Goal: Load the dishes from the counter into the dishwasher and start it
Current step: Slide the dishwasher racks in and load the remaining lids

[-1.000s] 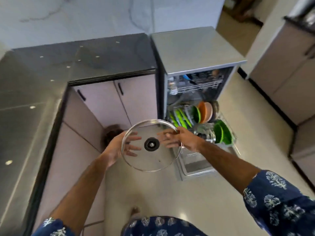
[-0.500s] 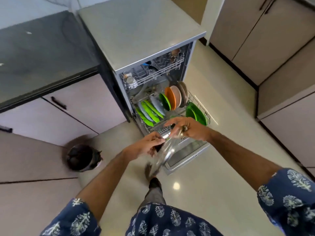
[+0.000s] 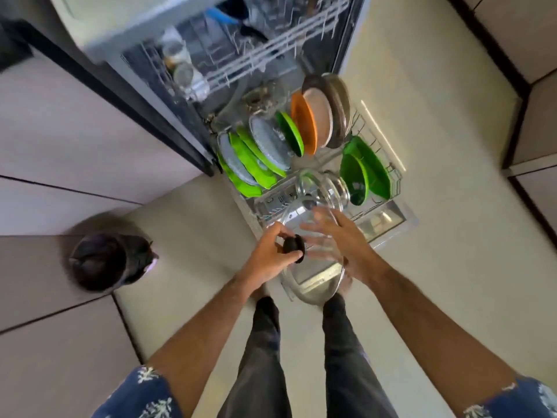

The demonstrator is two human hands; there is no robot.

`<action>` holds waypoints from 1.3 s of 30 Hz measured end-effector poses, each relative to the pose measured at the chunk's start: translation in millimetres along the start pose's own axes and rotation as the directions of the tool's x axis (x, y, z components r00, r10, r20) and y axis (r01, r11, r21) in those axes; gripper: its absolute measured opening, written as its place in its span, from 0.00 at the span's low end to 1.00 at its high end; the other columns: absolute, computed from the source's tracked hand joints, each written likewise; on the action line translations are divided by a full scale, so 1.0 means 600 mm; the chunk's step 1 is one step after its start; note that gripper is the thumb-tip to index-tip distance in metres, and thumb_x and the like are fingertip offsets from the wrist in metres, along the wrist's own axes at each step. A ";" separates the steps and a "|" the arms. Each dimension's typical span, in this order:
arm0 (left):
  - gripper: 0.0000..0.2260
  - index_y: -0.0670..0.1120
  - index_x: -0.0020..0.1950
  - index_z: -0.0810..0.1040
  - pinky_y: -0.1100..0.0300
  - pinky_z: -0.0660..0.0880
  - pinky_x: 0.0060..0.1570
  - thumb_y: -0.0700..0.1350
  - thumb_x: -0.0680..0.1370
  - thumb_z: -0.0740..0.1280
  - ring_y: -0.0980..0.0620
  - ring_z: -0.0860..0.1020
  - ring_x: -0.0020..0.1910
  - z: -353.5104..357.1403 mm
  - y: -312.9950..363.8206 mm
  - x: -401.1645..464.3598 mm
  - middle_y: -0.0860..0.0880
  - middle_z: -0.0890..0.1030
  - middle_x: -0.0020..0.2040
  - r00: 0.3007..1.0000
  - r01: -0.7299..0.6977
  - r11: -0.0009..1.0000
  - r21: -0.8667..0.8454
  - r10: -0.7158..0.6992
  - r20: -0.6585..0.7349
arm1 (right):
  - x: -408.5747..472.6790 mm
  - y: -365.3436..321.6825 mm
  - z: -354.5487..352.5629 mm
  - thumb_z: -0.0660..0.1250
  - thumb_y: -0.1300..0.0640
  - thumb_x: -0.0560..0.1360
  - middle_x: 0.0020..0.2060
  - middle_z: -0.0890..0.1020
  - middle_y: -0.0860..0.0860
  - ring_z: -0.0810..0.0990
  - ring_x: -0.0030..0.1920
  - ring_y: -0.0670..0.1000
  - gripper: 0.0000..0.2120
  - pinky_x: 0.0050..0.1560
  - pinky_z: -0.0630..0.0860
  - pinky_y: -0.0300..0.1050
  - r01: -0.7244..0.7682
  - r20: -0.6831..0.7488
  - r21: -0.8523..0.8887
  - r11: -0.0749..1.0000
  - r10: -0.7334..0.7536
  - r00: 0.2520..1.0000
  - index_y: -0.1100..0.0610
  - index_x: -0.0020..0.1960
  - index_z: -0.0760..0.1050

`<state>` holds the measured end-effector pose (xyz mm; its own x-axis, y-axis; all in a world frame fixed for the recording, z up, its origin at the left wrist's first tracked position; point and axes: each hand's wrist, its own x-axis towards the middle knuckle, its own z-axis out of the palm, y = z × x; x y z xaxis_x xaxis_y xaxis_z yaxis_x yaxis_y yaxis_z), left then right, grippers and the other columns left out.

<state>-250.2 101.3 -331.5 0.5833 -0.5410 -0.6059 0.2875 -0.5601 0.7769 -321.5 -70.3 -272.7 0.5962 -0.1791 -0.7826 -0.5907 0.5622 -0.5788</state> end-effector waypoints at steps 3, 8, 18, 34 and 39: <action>0.17 0.52 0.51 0.75 0.58 0.77 0.42 0.37 0.69 0.76 0.52 0.79 0.43 0.039 -0.057 0.071 0.47 0.80 0.50 0.992 0.014 0.995 -0.098 -0.026 -0.122 | 0.096 0.025 -0.032 0.67 0.64 0.78 0.57 0.84 0.55 0.86 0.51 0.55 0.20 0.41 0.83 0.48 0.067 0.039 -0.130 0.989 -0.063 0.997 0.52 0.68 0.73; 0.13 0.46 0.61 0.71 0.53 0.81 0.42 0.37 0.80 0.68 0.52 0.83 0.47 0.062 -0.109 0.161 0.50 0.77 0.56 0.970 0.041 0.930 -0.364 -0.124 -0.208 | 0.212 0.059 -0.046 0.64 0.66 0.79 0.52 0.83 0.59 0.83 0.52 0.58 0.17 0.47 0.83 0.55 0.282 0.056 -0.450 0.847 -0.288 0.956 0.54 0.66 0.74; 0.29 0.43 0.77 0.65 0.59 0.78 0.47 0.60 0.85 0.47 0.49 0.79 0.56 0.015 -0.175 0.219 0.39 0.68 0.76 0.952 0.243 0.752 -0.612 -0.307 0.001 | 0.240 0.149 0.051 0.61 0.68 0.77 0.52 0.82 0.57 0.81 0.51 0.56 0.30 0.46 0.71 0.39 0.375 0.143 -0.726 0.577 -0.407 0.902 0.48 0.75 0.66; 0.26 0.47 0.77 0.63 0.52 0.80 0.52 0.59 0.85 0.48 0.40 0.76 0.64 0.012 -0.170 0.228 0.44 0.66 0.77 0.913 0.275 0.801 -0.531 -0.391 -0.116 | 0.296 0.113 0.013 0.60 0.65 0.76 0.51 0.83 0.53 0.81 0.43 0.54 0.26 0.43 0.77 0.48 0.422 0.329 -0.763 0.490 -0.267 0.906 0.44 0.70 0.67; 0.26 0.45 0.78 0.61 0.42 0.74 0.65 0.58 0.85 0.48 0.36 0.73 0.68 0.010 -0.166 0.235 0.41 0.65 0.76 0.901 0.292 0.798 -0.527 -0.415 -0.130 | 0.301 0.115 0.018 0.60 0.64 0.77 0.48 0.82 0.54 0.80 0.44 0.57 0.23 0.46 0.77 0.51 0.416 0.303 -0.784 0.460 -0.300 0.905 0.46 0.68 0.67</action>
<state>-200.9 77.2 -495.5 0.5046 -0.1738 -0.8457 0.8001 -0.2740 0.5337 -248.8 -55.2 -451.2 0.8813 -0.0861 -0.4647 -0.4507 -0.4489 -0.7716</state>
